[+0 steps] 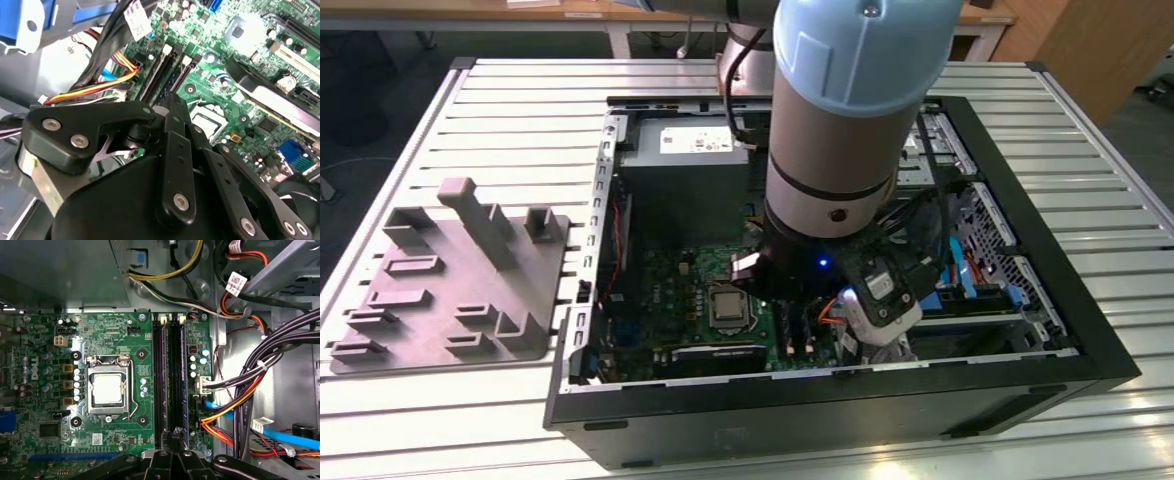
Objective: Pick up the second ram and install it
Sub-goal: 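Press down the second ram until it locks into place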
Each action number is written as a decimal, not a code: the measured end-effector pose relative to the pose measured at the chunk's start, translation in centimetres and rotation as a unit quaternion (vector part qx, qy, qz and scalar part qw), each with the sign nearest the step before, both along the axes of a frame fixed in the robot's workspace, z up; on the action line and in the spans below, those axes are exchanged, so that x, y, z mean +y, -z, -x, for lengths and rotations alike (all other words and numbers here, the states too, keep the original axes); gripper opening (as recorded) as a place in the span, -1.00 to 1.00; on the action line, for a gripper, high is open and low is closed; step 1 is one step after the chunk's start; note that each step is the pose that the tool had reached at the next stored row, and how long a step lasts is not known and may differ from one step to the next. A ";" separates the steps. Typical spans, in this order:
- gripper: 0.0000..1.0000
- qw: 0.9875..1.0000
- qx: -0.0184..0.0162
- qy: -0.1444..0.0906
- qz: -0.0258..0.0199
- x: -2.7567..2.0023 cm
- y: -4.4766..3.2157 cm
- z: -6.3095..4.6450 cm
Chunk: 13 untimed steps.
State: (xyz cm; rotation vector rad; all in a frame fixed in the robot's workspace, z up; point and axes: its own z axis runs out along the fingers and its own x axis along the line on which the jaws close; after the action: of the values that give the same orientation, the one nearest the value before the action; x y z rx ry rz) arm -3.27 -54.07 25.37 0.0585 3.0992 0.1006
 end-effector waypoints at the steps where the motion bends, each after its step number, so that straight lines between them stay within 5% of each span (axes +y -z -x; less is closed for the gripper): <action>1: -0.80 1.000 0.000 0.000 0.000 0.01 -0.01 0.0; 5: -0.80 1.000 0.000 0.000 0.000 0.80 0.00 0.0; 13: -0.80 1.000 0.000 0.000 0.000 3.62 0.09 0.0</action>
State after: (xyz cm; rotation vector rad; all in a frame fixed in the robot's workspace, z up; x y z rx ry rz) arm -3.28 -50.45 25.28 0.0589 3.0992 0.1005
